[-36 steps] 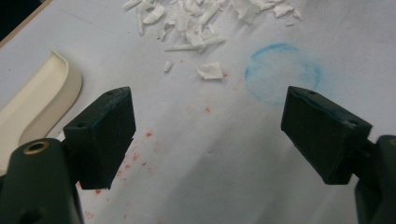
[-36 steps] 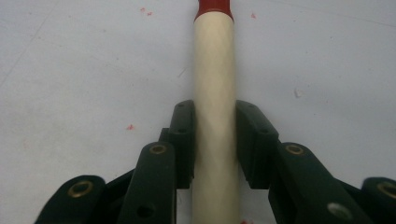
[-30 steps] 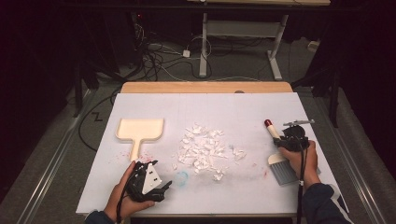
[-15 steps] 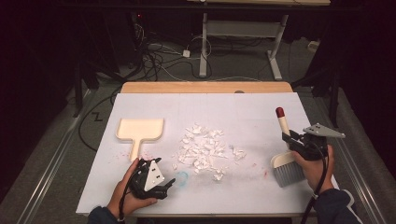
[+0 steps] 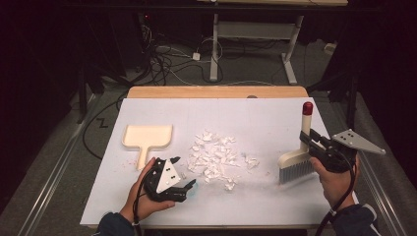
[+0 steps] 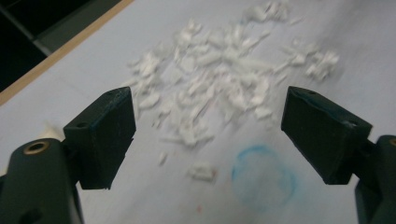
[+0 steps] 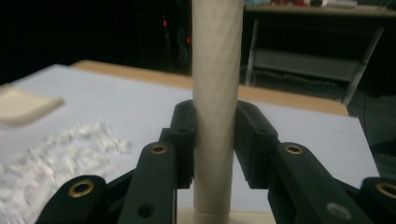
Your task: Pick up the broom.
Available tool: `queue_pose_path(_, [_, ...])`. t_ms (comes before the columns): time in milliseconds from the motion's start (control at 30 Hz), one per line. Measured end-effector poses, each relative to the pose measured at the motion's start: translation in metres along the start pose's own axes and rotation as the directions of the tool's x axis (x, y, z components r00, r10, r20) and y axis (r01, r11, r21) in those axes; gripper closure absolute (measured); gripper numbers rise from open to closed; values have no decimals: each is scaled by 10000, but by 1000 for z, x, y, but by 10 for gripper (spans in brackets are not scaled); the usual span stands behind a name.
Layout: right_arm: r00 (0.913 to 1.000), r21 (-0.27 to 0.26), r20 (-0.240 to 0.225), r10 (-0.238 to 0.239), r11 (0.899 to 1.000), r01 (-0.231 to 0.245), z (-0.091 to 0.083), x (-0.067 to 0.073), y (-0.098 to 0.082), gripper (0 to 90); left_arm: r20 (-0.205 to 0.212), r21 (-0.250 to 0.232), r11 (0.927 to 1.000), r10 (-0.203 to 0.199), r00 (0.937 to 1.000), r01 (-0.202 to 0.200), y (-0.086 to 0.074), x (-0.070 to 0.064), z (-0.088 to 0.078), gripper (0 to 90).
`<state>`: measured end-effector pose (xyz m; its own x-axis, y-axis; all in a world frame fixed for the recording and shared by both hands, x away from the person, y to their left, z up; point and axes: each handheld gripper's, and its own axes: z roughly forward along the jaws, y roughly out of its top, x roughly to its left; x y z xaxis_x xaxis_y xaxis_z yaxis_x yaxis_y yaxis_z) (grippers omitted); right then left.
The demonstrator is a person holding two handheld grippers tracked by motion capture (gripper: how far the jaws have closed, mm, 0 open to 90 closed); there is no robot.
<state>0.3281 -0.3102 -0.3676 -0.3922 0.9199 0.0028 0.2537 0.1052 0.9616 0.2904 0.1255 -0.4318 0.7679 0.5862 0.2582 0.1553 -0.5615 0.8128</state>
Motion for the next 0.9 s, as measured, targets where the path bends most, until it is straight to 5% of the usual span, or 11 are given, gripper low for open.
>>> queue_pose_path(133, [9983,46,-311,-490,9988,492,-1,20,8,709,981,-884,9957,-178,9950,266,34,-15,10,177])
queue_pose_path(267, [9915,95,-866,-973,9951,984,1,43,9,708,2242,-1725,9846,99,9745,297,76,-47,39,179])
queue_pose_path(400, [9867,53,-1029,-1256,9919,1268,0,58,8,709,2511,-1665,9852,15,9680,417,93,-64,63,192])
queue_pose_path(433, [9826,147,-1215,-1405,9896,1434,0,61,8,708,2808,-1575,9849,-255,9594,723,98,-71,78,194])
queue_pose_path(533, [9768,92,-1483,-1548,9874,1579,0,72,7,708,2779,-1416,9856,-502,9593,926,101,-77,90,223])
queue_pose_path(567, [9748,56,-1535,-1622,9863,1650,0,75,6,708,2885,-1284,9823,-945,9528,1363,101,-78,99,241])
queue_pose_path(633, [9699,-23,-1666,-1777,9837,1799,-1,83,6,708,2878,-1115,9835,-1055,9519,1428,101,-79,103,294])
queue_pose_path(667, [9669,6,-1760,-1850,9822,1880,-2,86,6,707,3051,-988,9817,-1261,9439,1631,98,-79,108,323])
queue_pose_path(833, [9546,-223,-1998,-2207,9751,2208,-7,100,6,706,3387,-1050,9771,-1400,9304,1852,94,-69,103,580])
queue_pose_path(900, [9527,-298,-2065,-2231,9746,2218,-8,102,7,702,3354,-1029,9774,-1408,9315,1848,93,-67,101,609])
